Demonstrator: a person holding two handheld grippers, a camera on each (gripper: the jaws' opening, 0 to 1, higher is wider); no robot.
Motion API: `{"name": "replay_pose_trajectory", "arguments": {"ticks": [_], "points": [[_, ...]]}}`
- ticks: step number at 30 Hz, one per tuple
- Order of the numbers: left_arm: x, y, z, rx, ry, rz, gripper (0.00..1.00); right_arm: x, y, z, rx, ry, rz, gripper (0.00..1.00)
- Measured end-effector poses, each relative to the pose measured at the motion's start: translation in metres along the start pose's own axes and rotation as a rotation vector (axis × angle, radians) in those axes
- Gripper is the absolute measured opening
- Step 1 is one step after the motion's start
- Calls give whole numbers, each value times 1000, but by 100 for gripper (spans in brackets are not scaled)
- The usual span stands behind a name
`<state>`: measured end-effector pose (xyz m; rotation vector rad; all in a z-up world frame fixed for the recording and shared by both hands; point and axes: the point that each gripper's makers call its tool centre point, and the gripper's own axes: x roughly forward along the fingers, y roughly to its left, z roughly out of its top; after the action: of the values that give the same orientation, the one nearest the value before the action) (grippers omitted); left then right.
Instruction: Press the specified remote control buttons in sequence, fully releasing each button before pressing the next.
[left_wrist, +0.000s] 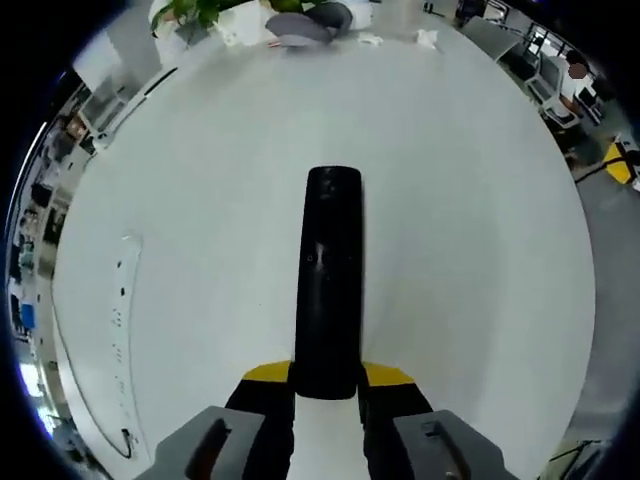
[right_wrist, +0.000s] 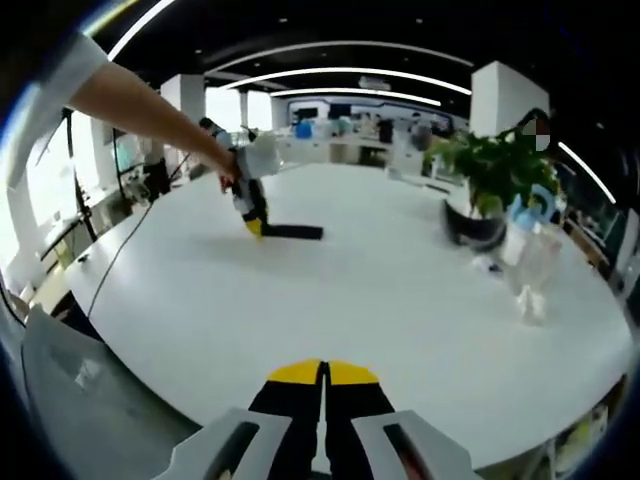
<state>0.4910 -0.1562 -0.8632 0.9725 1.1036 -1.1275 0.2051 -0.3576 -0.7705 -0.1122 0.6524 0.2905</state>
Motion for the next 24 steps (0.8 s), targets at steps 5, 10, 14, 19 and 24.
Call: {"name": "replay_pose_trajectory", "arguments": {"ticks": [5, 10, 14, 19, 24], "points": [[1, -1, -2, -8, 14, 5, 23, 1, 0, 0, -5, 4, -2, 0], [2, -7, -1, 35, 28, 32, 23, 1, -1, 0, 0, -1, -8, 0], [1, -15, -1, 78, 41, 42, 23, 0, -3, 1, 0, -7, -14, 0], [1, -24, -3, 69, 59, 31, 23, 1, -3, 2, 0, -8, -14, 0], [0, -33, -7, 46, 37, 18, 23, 0, -4, 2, 0, -17, -21, 0]]}}
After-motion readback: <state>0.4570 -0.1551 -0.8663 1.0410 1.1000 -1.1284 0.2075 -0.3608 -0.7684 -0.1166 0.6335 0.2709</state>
